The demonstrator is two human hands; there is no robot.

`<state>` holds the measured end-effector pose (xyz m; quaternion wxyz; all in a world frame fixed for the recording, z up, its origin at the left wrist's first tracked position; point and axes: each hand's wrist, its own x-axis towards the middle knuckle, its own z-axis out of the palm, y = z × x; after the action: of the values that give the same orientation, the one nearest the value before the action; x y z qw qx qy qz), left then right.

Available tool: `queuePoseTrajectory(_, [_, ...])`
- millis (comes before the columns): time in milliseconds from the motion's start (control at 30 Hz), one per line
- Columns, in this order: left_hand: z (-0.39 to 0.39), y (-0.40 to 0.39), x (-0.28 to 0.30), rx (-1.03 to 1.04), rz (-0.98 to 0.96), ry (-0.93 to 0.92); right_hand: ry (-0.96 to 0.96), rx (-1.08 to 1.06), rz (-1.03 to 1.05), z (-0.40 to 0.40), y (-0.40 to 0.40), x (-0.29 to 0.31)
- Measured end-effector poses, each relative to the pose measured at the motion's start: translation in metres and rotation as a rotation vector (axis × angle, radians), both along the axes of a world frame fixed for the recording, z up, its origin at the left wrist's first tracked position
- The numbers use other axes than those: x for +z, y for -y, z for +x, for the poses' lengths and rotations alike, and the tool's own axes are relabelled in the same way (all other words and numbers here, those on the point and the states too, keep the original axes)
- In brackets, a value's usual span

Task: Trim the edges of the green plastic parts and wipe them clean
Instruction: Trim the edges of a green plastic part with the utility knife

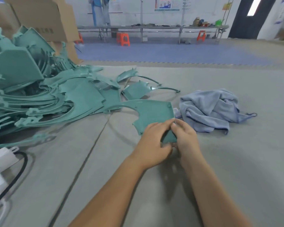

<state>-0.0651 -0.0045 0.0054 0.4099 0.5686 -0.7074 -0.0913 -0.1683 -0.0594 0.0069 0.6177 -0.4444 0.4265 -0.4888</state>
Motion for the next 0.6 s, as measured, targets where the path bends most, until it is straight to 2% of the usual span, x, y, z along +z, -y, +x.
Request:
queuePoseTrajectory(67, [0.002,-0.003,0.004,0.023,-0.054,-0.15,-0.003,0.006,-0.07,-0.003,0.002,0.0])
queuePoseTrajectory(167, [0.018,0.0,0.012,0.308,-0.322,-0.072,-0.026,-0.077,-0.168,-0.01,0.009,0.001])
queuePoseTrajectory(200, [0.027,0.0,0.014,0.426,-0.347,-0.031,-0.038,-0.115,-0.205,-0.013,0.011,0.001])
queuePoseTrajectory(267, [0.048,-0.002,0.015,0.565,-0.238,0.055,-0.048,-0.2,-0.265,-0.019,0.014,0.003])
queuePoseTrajectory(367, [0.075,-0.005,0.007,0.501,0.066,0.204,-0.048,-0.276,-0.324,-0.025,0.02,0.005])
queuePoseTrajectory(467, [0.073,-0.004,0.003,0.343,0.2,0.276,0.015,-0.301,-0.331,-0.028,0.022,0.009])
queuePoseTrajectory(533, [0.063,-0.001,0.003,0.244,0.195,0.36,0.207,-0.258,-0.245,-0.032,0.021,0.011])
queuePoseTrajectory(600, [0.055,0.001,0.004,0.158,0.213,0.337,0.397,-0.201,-0.178,-0.038,0.02,0.012])
